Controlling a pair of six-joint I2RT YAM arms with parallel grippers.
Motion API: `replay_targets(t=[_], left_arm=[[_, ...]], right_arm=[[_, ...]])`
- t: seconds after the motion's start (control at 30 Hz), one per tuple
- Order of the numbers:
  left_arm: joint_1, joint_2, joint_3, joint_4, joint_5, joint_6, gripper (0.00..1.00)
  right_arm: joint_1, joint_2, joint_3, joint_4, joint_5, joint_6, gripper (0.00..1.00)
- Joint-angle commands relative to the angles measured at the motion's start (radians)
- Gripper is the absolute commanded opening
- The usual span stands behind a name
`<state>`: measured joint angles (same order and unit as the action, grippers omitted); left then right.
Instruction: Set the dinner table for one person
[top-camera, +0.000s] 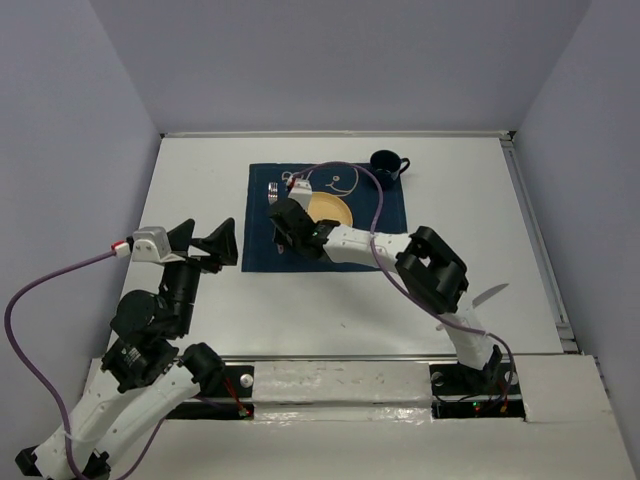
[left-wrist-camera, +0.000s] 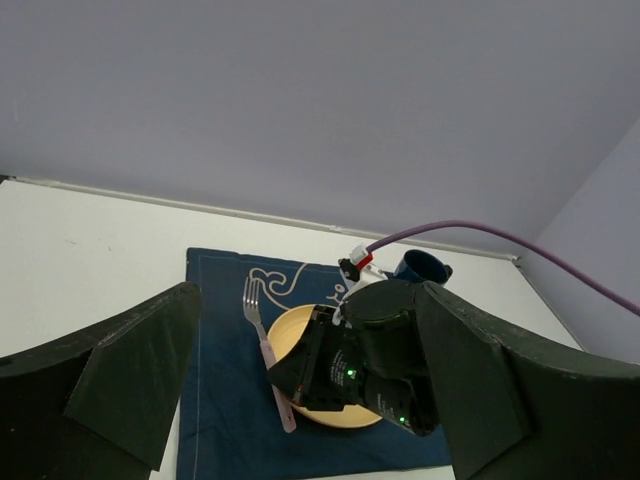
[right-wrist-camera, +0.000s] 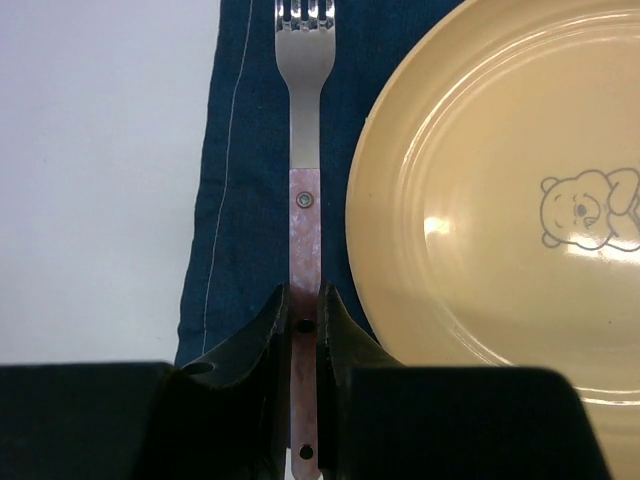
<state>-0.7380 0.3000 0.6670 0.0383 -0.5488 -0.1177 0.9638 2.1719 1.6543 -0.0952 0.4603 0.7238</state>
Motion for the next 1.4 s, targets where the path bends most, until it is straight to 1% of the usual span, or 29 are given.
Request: replay_targets(t=[0.0,0.37,0.53,0.77,0.93,0.97,1.03,1.07,1.13,1.17,1.37], left_arm=[[0.003,-0.027,0.009,0.040,0.029,-0.016,0.99],[-0.011,-0.065,0.009,0.041,0.030,-0.016,0.99],[-0.021,-0.068,0.009,0.041,0.026,-0.014,0.99],[-0.023,-0.075,0.008,0.041,0.012,-0.011,0.99],[-0.024,-0.075,0.008,0.043,0.010,-0.010,0.99],[-0.023,-0.073,0.008,0.043,0.010,-0.010,0.99],[-0.024,-0.071,0.008,0.043,0.012,-0.010,0.99],[-0.024,-0.070,0.008,0.043,0.012,-0.010,0.99],[-0.024,-0.070,0.008,0.041,0.009,-0.011,0.99],[-0.024,-0.070,0.008,0.041,0.007,-0.010,0.99],[-0.024,-0.053,0.009,0.037,-0.014,-0.008,0.99]], right_arm=[[0.010,0.040,0.102,0.002,0.052,0.068,0.00],[0.038,0.157,0.236,-0.061,0.092,0.089,0.00],[0.038,0.195,0.289,-0.078,0.086,0.083,0.00],[0.038,0.227,0.314,-0.090,0.097,0.088,0.00],[0.038,0.246,0.321,-0.095,0.106,0.095,0.04],[0.038,0.250,0.325,-0.095,0.103,0.094,0.06],[0.038,0.252,0.328,-0.095,0.095,0.095,0.13],[0.038,0.252,0.329,-0.097,0.090,0.095,0.21],[0.038,0.252,0.337,-0.095,0.081,0.095,0.29],[0.038,0.252,0.338,-0.090,0.069,0.091,0.34],[0.047,0.213,0.315,-0.057,0.044,0.085,0.41]])
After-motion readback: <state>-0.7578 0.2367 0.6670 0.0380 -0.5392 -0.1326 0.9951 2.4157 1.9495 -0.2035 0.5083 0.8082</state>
